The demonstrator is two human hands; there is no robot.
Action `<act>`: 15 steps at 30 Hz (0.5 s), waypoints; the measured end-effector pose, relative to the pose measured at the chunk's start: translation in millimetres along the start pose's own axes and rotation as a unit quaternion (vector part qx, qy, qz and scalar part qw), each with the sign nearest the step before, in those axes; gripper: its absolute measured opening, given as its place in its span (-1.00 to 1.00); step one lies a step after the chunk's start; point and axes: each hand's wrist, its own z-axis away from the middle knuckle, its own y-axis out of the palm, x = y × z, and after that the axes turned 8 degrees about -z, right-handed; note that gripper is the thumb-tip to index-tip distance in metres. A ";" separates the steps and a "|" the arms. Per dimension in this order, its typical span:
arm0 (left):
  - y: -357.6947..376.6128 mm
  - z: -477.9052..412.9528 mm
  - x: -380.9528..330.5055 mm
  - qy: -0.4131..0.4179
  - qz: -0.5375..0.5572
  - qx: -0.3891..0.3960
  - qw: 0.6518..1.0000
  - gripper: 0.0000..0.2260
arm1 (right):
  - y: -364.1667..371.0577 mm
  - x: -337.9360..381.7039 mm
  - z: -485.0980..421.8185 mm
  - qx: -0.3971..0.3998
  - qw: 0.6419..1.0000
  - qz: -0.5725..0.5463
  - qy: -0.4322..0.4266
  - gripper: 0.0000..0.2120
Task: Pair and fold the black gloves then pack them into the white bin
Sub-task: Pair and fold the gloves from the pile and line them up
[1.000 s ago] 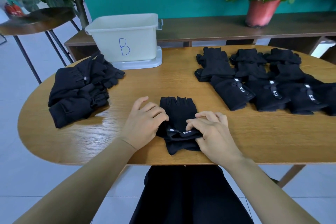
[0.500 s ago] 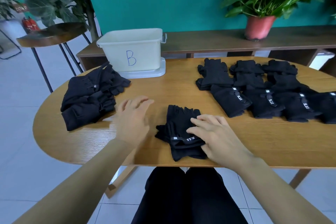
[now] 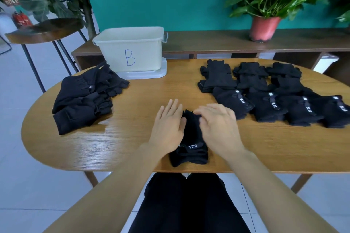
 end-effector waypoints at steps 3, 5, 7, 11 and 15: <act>9.1 14.9 -2.5 0.021 -0.095 0.065 0.993 -0.49 | 25.0 6.4 3.6 0.173 0.982 0.044 0.060 -0.52; 16.5 25.3 1.6 0.018 -0.134 0.086 0.987 -0.36 | 33.8 4.9 12.3 0.259 0.961 0.046 0.085 -0.46; 22.8 26.3 9.7 0.007 -0.135 0.097 0.986 -0.21 | 36.8 -0.8 16.0 0.282 0.953 0.053 0.096 -0.43; 27.5 24.2 19.2 0.008 -0.127 0.099 0.987 -0.17 | 35.2 -12.5 15.1 0.294 0.948 0.090 0.087 -0.38; 26.7 25.5 28.3 -0.001 -0.136 0.084 0.987 -0.23 | 29.8 -22.9 15.4 0.305 0.943 0.110 0.069 -0.36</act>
